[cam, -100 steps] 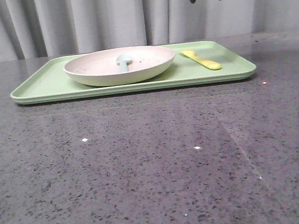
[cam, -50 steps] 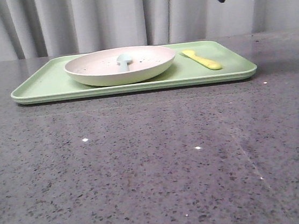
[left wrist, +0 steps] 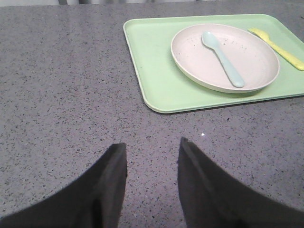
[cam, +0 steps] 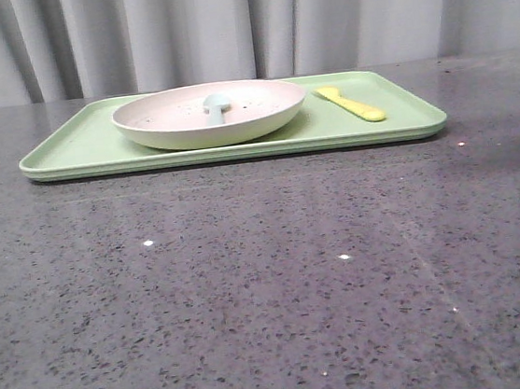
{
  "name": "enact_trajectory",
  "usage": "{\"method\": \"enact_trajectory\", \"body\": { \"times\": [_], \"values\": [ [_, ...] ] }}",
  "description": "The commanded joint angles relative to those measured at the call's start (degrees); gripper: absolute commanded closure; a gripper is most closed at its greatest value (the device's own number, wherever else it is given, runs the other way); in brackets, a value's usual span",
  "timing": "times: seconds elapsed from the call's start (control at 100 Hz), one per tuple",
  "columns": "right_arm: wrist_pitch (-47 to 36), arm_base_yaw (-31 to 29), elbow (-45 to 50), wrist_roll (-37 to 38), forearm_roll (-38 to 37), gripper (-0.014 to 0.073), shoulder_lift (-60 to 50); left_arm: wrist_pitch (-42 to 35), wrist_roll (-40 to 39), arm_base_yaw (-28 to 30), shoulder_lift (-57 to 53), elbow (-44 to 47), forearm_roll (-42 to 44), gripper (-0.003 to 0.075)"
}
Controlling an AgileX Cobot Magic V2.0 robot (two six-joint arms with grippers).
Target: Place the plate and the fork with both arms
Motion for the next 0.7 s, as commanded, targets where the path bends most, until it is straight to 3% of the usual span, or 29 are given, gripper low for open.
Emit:
{"method": "enact_trajectory", "body": {
  "times": [0.0, 0.22, 0.38, 0.55, 0.69],
  "values": [
    [-5.0, -0.2, 2.2, -0.6, -1.0, 0.0276, -5.3, -4.5, -0.7, -0.4, 0.1, -1.7, -0.2, 0.0461],
    [-8.5, -0.2, 10.2, -0.5, -1.1, 0.0503, -14.8, -4.4, -0.7, -0.4, 0.1, -1.7, -0.2, 0.0465],
    [-10.1, -0.2, 15.0, -0.5, -1.7, 0.0615, -21.7, -4.4, -0.7, -0.4, 0.1, -1.7, -0.2, 0.0584],
    [-12.3, -0.2, 20.7, -0.5, -1.8, 0.0660, -30.4, -4.4, -0.7, -0.4, 0.1, -1.7, -0.3, 0.0743],
    [-12.3, -0.2, 24.3, -0.5, -2.2, 0.0660, -37.6, -4.4, -0.7, -0.4, 0.1, -1.7, -0.3, 0.0741]
  ]
}}
